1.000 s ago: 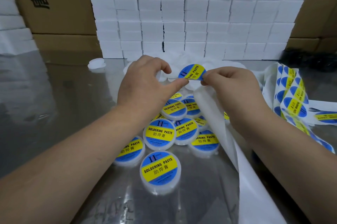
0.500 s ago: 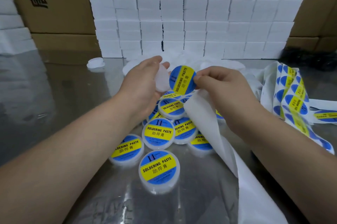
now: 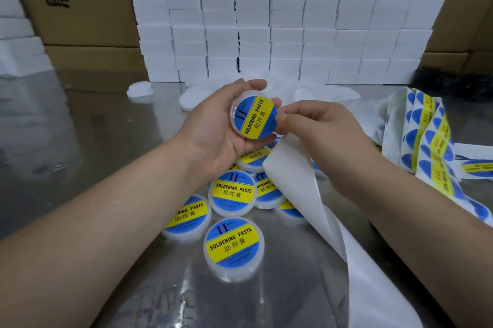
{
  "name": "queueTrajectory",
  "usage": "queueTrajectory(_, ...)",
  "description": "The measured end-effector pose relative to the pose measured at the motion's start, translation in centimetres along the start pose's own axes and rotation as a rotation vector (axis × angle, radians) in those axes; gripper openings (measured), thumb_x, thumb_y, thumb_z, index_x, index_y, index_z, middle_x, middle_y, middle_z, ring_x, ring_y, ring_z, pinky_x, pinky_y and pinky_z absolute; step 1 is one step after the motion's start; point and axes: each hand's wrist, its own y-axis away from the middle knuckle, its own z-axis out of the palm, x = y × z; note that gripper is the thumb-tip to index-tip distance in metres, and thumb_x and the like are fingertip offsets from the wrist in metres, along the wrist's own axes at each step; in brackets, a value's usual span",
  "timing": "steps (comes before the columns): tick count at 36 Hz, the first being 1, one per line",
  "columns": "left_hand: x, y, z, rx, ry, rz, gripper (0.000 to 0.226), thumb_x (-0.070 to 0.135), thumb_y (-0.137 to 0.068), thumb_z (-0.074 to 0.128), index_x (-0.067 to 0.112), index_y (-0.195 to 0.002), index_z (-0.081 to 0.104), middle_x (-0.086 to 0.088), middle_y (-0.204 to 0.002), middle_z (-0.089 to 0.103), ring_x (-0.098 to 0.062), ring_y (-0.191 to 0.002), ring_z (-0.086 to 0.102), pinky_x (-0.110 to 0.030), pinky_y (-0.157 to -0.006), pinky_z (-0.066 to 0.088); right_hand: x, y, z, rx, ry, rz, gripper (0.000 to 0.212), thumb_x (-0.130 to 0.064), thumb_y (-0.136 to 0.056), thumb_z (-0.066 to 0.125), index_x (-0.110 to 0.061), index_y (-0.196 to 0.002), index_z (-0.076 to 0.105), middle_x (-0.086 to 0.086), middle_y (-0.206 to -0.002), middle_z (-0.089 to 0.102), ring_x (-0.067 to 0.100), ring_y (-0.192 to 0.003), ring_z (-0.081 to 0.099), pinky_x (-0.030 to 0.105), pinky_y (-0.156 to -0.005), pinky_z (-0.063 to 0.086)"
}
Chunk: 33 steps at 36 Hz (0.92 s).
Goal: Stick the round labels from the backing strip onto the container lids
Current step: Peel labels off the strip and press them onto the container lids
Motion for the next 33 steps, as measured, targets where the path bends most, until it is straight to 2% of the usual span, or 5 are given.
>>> queueTrajectory(3,-0.20,0.07,0.10,-0.009,-0.010,0.026,0.018,0.023,-0.091,0.045,0.017,-0.094,0.061,-0.010,-0.095,0.068,-0.020,-0.071,0.068,-0.033,-0.067,0.056,-0.02,0.01,0.01,-0.008,-0.002,0.023,0.015,-0.017,-0.085,0.060,-0.020,-0.075,0.071,-0.009,-0.065,0.066,0.006,-0.066,0.058,0.022,-0.064,0.047)
queueTrajectory(12,-0.65,0.08,-0.03,-0.030,-0.070,0.075,0.020,0.006,-0.090,0.050,0.021,-0.098,0.061,-0.001,-0.084,0.073,-0.018,-0.070,0.069,-0.029,-0.062,0.058,-0.04,0.03,-0.11,0.009,0.012,0.038,0.016,-0.020,-0.085,0.061,-0.020,-0.072,0.071,-0.008,-0.068,0.069,0.007,-0.067,0.059,0.027,-0.068,0.047)
queueTrajectory(21,-0.74,0.07,-0.12,-0.038,-0.082,0.084,0.023,0.003,-0.090,0.049,0.022,-0.098,0.060,0.000,-0.089,0.073,-0.019,-0.073,0.070,-0.028,-0.061,0.057,0.05,-0.05,-0.26,0.042,0.054,0.020,0.025,-0.021,-0.085,0.059,-0.025,-0.062,0.067,-0.013,-0.057,0.063,0.004,-0.057,0.055,0.023,-0.055,0.044)
queueTrajectory(26,-0.78,0.09,-0.07,-0.036,-0.099,0.087,0.024,0.003,-0.091,0.049,0.023,-0.098,0.060,0.002,-0.088,0.073,-0.018,-0.072,0.070,-0.027,-0.061,0.057,0.03,-0.09,-0.17,0.047,0.060,0.009,0.028,-0.020,-0.085,0.059,-0.025,-0.059,0.067,-0.012,-0.055,0.062,0.004,-0.056,0.054,0.021,-0.055,0.042)
queueTrajectory(33,-0.67,0.20,0.01,-0.025,-0.122,0.092,0.024,0.003,-0.091,0.049,0.023,-0.098,0.060,0.002,-0.089,0.073,-0.018,-0.072,0.070,-0.027,-0.061,0.057,0.04,-0.03,-0.26,0.048,0.052,0.007,0.029,-0.021,-0.085,0.059,-0.024,-0.058,0.068,-0.008,-0.060,0.064,0.008,-0.061,0.055,0.028,-0.061,0.043)
